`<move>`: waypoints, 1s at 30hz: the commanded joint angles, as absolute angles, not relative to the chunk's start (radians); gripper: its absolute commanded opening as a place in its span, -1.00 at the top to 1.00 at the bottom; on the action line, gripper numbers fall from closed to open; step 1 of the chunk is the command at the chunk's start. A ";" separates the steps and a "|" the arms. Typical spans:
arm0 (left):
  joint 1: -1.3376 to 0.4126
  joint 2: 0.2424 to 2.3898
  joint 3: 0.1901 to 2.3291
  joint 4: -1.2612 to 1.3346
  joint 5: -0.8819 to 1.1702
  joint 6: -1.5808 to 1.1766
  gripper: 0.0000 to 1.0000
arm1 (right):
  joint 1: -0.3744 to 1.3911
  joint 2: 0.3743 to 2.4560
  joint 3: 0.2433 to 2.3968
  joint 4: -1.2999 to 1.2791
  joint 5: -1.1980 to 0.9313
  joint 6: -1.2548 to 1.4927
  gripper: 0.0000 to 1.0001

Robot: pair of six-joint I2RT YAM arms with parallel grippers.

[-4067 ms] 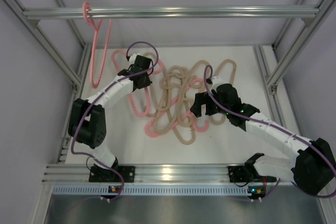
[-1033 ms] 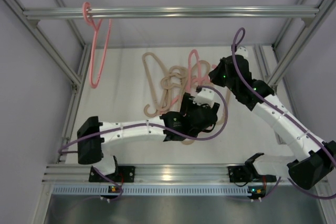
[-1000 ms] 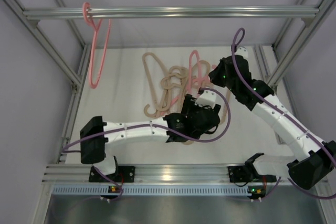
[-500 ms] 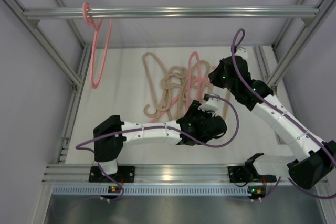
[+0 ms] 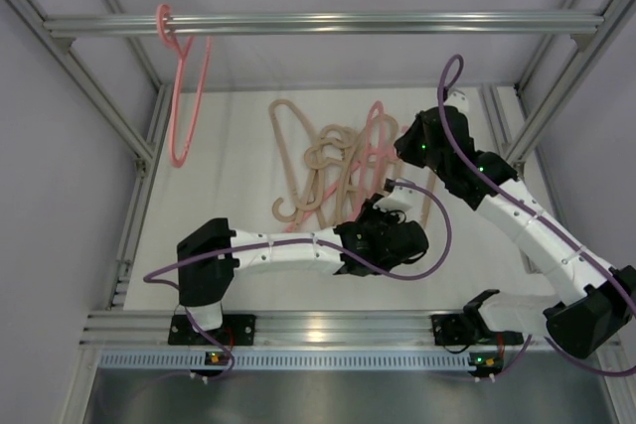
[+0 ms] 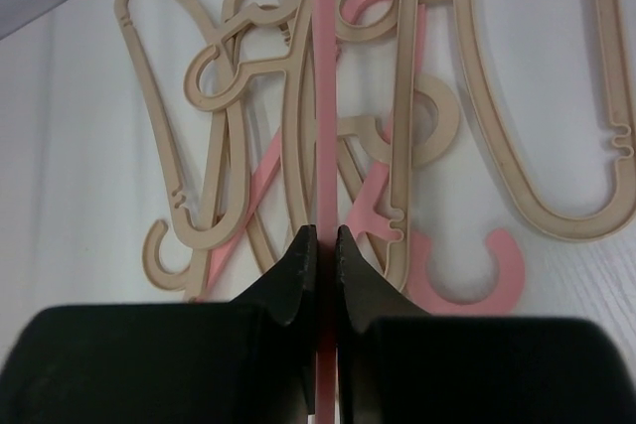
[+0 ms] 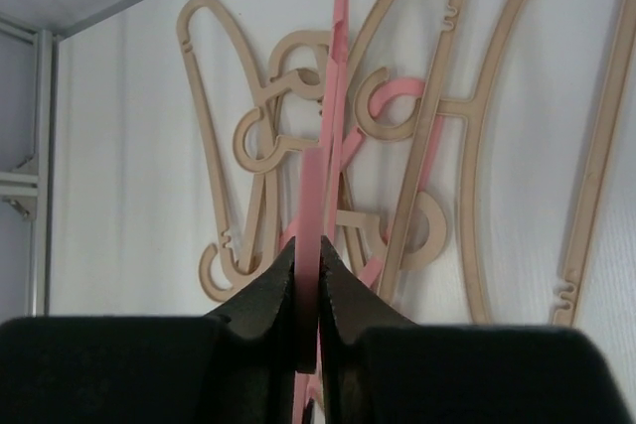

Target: Organize the hangers

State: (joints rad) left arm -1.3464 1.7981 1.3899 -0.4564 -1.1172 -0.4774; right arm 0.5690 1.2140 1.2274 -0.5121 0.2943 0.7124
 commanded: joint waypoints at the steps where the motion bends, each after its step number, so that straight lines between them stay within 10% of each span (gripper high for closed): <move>1: -1.329 1.740 1.356 -0.486 -1.109 -0.512 1.00 | 0.584 1.183 1.272 -0.503 0.301 0.712 0.66; 7: -1.286 1.615 1.301 -0.486 -1.006 -0.511 1.00 | 0.572 1.128 1.299 -0.505 0.272 0.657 -0.49; 12: -1.203 1.481 1.240 -0.508 -0.858 -0.515 1.00 | 0.506 1.065 1.315 -0.505 0.181 0.612 -0.98; 30: -0.787 1.193 1.615 -1.023 -0.446 -0.376 1.00 | 0.391 0.920 1.115 -0.494 0.006 0.425 -0.99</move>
